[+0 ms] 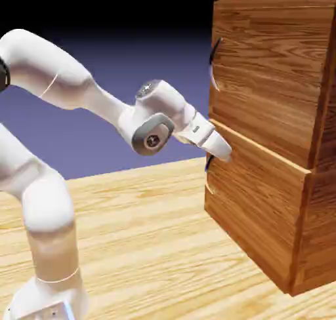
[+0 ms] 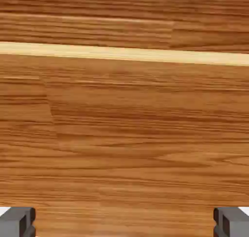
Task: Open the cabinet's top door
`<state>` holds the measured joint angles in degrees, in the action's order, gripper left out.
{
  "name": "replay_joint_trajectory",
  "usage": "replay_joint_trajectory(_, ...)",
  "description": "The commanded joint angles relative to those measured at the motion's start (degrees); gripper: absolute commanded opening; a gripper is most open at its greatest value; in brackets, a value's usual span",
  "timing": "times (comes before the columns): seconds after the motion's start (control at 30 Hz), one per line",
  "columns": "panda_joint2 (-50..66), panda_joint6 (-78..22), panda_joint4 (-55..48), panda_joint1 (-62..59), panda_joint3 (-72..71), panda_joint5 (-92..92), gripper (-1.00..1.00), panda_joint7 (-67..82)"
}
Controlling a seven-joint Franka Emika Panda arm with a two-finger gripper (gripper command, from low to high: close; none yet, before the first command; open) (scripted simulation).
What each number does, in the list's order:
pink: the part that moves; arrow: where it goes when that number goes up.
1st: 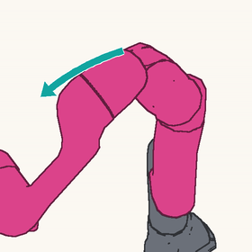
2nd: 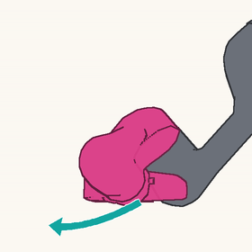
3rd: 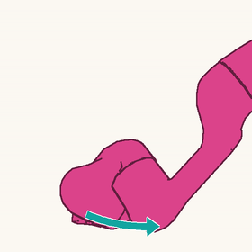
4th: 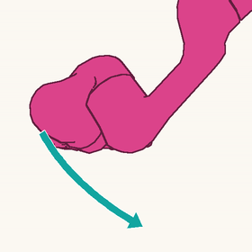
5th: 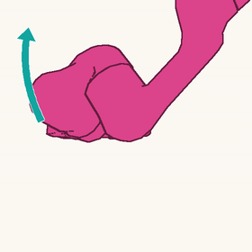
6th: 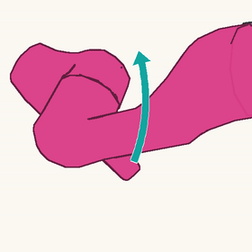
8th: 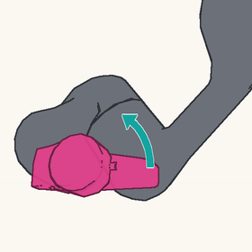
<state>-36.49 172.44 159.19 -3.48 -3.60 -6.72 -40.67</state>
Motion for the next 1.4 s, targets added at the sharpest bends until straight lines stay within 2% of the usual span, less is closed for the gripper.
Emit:
replay_joint_trajectory(0.0, -1.4, -0.6, -0.7, -1.5, -1.3, -2.5, 1.0, 0.7)
replay_joint_trajectory(1.37, -59.6, -24.3, -28.2, -64.9, -56.0, -104.7, 1.0, 27.8)
